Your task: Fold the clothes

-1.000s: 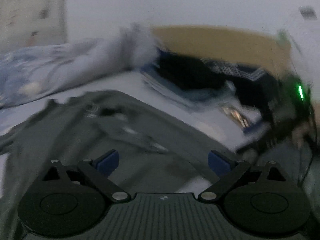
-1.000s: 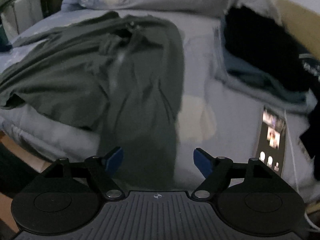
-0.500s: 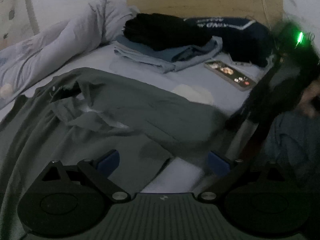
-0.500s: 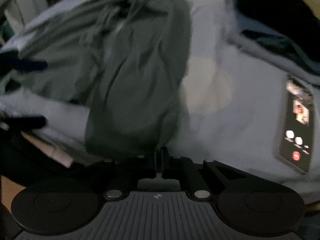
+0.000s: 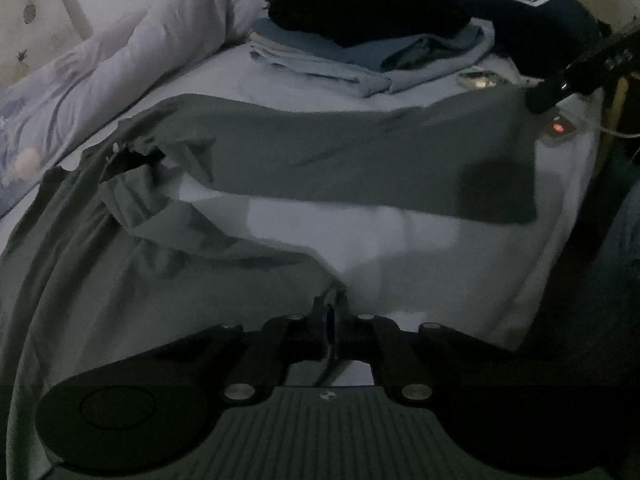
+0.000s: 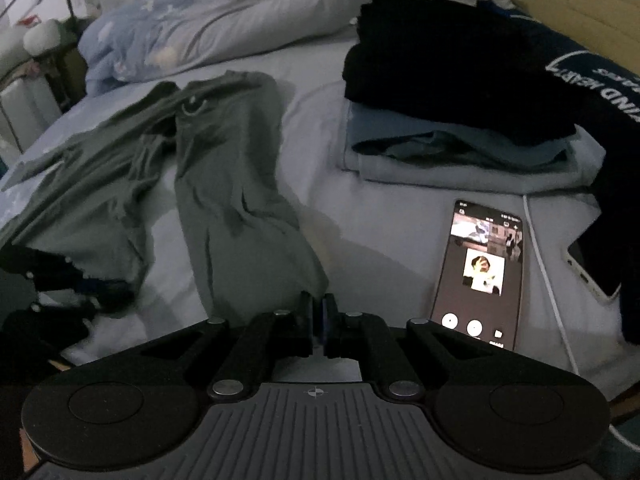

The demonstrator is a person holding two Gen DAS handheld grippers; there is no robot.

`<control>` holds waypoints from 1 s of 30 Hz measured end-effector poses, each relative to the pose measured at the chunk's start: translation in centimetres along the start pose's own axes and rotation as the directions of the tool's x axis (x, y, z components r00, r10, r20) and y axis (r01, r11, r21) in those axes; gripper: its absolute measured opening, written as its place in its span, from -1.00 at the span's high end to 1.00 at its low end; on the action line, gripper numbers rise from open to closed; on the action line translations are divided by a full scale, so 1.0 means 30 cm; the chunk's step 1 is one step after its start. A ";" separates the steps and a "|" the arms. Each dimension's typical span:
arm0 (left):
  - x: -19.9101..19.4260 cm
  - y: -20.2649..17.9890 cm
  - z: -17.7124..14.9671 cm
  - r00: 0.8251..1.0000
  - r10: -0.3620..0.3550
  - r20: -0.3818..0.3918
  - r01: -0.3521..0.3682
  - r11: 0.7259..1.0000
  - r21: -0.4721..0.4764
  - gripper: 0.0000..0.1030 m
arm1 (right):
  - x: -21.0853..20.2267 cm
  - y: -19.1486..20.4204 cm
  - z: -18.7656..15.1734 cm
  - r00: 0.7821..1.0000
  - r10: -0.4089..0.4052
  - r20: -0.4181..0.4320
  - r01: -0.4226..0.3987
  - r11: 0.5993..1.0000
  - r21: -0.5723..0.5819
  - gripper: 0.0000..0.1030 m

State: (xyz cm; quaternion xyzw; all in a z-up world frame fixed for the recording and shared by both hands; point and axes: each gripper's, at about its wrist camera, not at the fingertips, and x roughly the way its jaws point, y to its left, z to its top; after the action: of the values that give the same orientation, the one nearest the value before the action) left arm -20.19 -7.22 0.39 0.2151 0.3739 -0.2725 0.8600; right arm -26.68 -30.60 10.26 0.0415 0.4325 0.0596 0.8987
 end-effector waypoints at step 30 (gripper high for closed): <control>-0.151 0.290 0.523 0.993 -0.065 0.100 0.078 0.989 -0.129 -0.68 | -0.054 0.090 -0.046 0.995 0.087 -0.047 -0.094 0.979 -0.182 0.90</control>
State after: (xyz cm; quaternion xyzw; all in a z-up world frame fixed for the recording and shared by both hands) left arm -9.06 -8.24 15.14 0.1308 0.3572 -0.2877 0.8789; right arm -28.95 -28.13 10.99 -0.0235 0.4401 0.1409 0.8865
